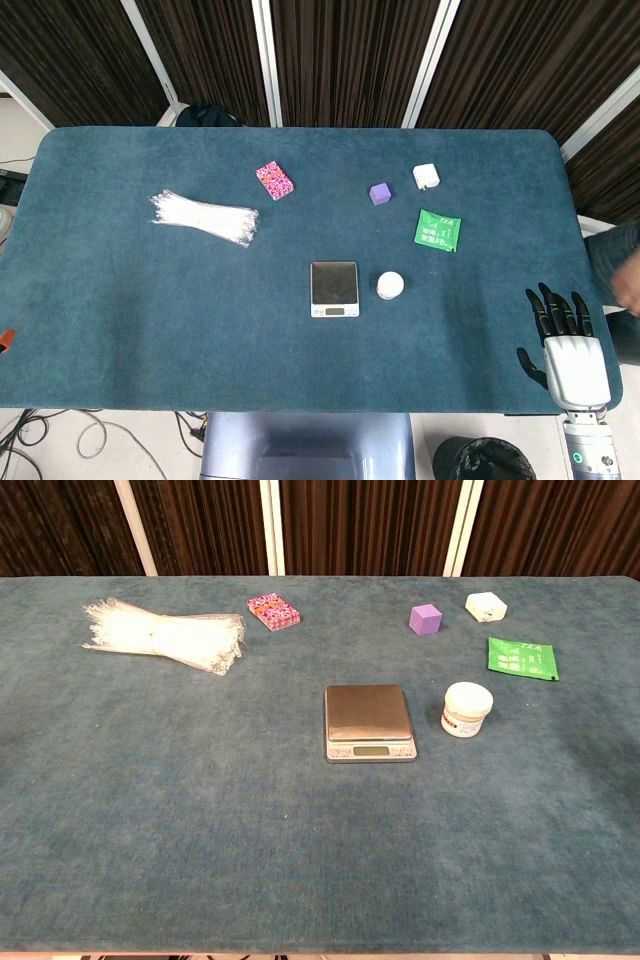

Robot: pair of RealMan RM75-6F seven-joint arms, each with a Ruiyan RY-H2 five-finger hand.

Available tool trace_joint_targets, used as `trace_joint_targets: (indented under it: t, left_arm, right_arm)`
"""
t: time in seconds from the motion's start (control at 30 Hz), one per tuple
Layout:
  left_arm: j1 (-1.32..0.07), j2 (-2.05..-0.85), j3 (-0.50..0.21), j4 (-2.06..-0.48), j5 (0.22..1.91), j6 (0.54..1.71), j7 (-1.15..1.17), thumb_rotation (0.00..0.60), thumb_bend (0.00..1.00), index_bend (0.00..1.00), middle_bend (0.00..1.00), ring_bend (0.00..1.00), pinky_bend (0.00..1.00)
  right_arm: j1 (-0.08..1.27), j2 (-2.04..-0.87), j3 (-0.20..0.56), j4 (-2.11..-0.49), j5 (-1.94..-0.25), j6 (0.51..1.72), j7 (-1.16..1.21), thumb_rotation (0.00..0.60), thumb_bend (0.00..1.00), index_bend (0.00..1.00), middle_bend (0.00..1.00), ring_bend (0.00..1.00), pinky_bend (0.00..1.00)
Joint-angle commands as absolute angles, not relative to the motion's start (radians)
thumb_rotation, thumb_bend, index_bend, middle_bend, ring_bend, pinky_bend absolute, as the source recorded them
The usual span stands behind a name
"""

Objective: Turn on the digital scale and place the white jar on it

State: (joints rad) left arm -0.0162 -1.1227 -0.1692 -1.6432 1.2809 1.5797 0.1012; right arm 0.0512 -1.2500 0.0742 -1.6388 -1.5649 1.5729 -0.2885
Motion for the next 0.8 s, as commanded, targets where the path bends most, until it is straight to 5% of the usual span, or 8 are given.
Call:
trace_joint_targets:
  t: [0.03,0.8]
  left_arm:
    - [-0.018,-1.121,-0.173,-1.645,1.269,1.571,0.099,0.6,0.12,0.0,0.0,0.0,0.0]
    - [-0.025,-1.119,-0.166,-1.631,1.263,1.534,0.074,0.6,0.12,0.0,0.0,0.0,0.0]
  right_arm:
    - [0.053,-1.253,0.072,-1.636,-1.564,1.566,-0.293,0.6,0.35,0.04,0.06,0.12,0.0]
    - [0.05,-1.225,0.05,-1.651,-1.578,1.552,-0.224,0.6,0.35,0.04,0.06,0.12,0.0]
